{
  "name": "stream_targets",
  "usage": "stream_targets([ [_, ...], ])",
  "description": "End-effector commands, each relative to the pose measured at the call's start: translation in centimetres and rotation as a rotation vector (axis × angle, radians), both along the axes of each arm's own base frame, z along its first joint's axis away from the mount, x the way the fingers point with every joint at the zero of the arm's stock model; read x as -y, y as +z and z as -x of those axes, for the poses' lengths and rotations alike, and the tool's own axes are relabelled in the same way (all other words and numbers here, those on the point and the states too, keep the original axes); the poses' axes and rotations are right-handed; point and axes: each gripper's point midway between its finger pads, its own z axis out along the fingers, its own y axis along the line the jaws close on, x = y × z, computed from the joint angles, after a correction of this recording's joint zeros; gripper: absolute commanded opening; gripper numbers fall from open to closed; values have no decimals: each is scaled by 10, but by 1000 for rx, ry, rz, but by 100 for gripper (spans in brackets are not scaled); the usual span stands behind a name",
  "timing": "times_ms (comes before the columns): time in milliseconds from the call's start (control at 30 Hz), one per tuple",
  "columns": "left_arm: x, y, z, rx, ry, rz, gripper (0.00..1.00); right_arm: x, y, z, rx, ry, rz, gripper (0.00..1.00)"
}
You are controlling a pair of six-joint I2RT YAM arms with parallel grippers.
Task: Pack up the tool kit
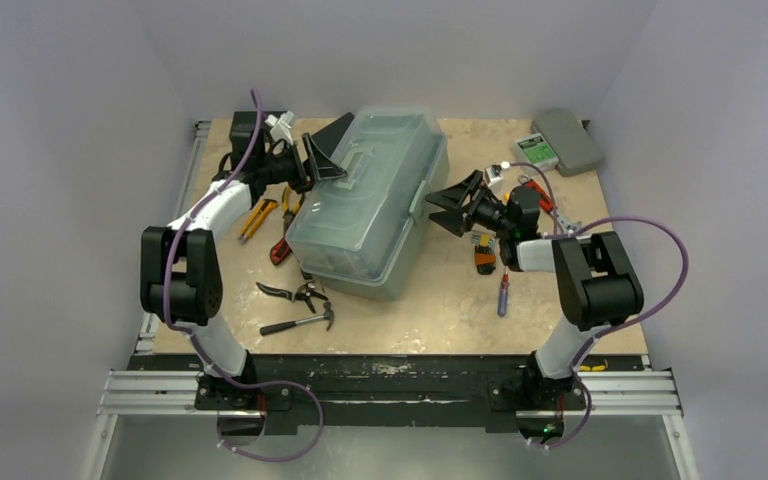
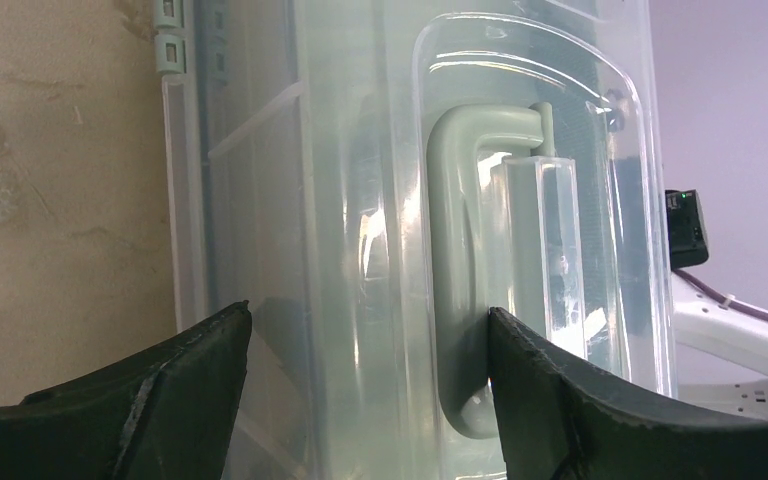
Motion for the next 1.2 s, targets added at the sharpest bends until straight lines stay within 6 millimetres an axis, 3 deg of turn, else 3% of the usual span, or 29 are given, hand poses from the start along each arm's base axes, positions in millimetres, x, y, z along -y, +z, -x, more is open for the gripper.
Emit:
stream_targets([
  [0,-16,-120,40,-366,62,-178,44,-13,49,12,172,108,-178,98],
  [233,-17,-122,40,-371,63,-188,45,-25,60,16,184,173,-330,95],
  [667,-16,-124,43,-379,66,-198,44,-50,98,33,241,260,-376,91],
  [867,-9,-117,50,-358,63,-249,44,-54,106,23,278,253,-393,86],
  [1167,12,-97,61,-296,70,-342,43,-57,100,5,313,192,-392,79],
])
